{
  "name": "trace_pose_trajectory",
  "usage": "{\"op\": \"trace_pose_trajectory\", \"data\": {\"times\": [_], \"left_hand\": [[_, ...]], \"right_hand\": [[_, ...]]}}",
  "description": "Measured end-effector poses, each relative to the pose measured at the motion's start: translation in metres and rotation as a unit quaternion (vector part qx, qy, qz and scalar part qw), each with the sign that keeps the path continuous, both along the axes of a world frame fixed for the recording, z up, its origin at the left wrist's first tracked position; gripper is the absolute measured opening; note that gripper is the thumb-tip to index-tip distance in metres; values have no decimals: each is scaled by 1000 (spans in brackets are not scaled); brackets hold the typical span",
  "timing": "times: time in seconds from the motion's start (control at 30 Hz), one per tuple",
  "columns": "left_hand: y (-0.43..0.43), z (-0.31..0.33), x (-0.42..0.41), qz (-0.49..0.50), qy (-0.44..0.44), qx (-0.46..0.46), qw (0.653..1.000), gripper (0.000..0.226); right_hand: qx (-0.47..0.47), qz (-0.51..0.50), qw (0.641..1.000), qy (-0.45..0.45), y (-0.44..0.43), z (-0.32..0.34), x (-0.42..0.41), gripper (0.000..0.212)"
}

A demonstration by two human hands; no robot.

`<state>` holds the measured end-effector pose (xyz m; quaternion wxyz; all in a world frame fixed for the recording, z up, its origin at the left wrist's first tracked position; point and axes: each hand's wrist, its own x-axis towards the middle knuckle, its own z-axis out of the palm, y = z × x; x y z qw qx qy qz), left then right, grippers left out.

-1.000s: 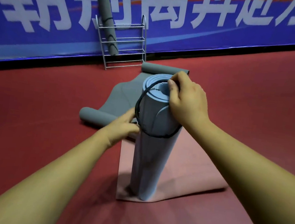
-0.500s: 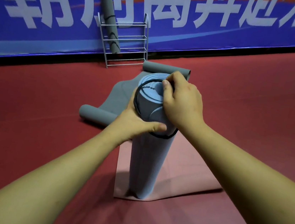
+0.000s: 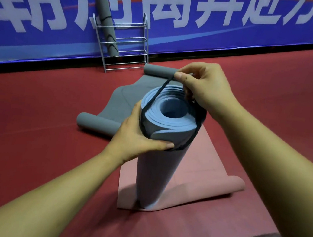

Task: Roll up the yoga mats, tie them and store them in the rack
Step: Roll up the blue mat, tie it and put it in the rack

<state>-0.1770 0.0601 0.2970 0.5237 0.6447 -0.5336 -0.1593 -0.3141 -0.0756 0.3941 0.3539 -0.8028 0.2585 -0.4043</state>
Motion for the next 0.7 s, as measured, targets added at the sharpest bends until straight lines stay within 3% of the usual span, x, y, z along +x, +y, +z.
{"op": "trace_pose_trajectory", "data": {"times": [0.27, 0.43, 0.53, 0.6, 0.63, 0.7], "left_hand": [[15, 0, -11, -39, -4, 14, 999, 118], [27, 0, -22, -76, -38, 39, 996, 115], [30, 0, -22, -83, -47, 29, 995, 116], [32, 0, -17, -85, -53, 21, 995, 118], [32, 1, -13, -86, -49, 17, 995, 118], [29, 3, -2, -81, -19, 3, 997, 114]], "right_hand": [[-87, 24, 988, 129, -1, 13, 2, 13], [-83, 77, 968, 225, 9, 23, 10, 7], [30, 46, 975, 217, 0, 16, 10, 16], [165, 35, 966, 197, -8, 7, 4, 21], [255, 41, 950, 175, -11, 2, 1, 14], [431, 87, 888, 134, -21, -9, -5, 35]]}}
